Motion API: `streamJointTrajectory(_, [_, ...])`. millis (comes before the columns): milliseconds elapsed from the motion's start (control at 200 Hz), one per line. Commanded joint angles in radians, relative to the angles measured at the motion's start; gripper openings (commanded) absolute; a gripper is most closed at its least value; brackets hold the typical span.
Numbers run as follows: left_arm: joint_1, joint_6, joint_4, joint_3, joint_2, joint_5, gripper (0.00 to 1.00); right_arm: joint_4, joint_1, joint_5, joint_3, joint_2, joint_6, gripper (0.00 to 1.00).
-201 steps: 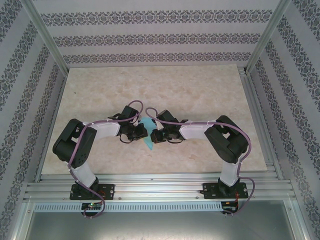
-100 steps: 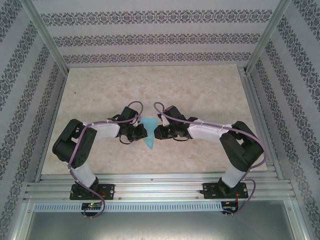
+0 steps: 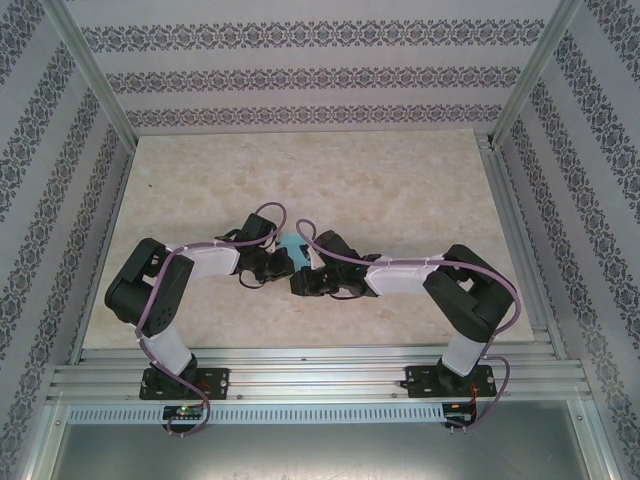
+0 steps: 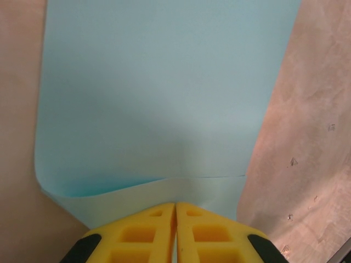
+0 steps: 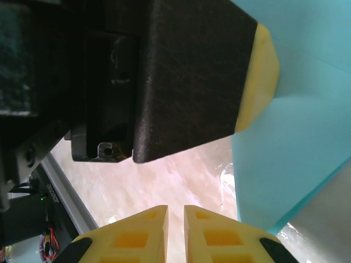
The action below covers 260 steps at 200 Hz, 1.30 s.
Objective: Fold a paper plane with a square sheet of paper (fold left side to right side)
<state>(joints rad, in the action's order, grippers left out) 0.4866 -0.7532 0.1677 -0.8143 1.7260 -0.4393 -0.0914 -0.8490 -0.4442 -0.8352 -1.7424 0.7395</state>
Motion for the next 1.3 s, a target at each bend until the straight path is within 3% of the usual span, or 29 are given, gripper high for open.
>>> streamJointTrajectory(0, [0.008, 0.021, 0.043, 0.028, 0.038, 0.055, 0.10, -0.035, -0.002, -0.011, -0.022, -0.033, 0.011, 0.15])
streamJointTrajectory(809, [0.007, 0.028, 0.053, 0.016, 0.047, 0.060, 0.09, -0.019, 0.007, -0.028, -0.016, -0.114, -0.013, 0.15])
streamJointTrajectory(1294, [0.007, 0.027, 0.049, 0.019, 0.043, 0.060, 0.09, 0.037, 0.049, -0.016, -0.024, 0.081, -0.028, 0.21])
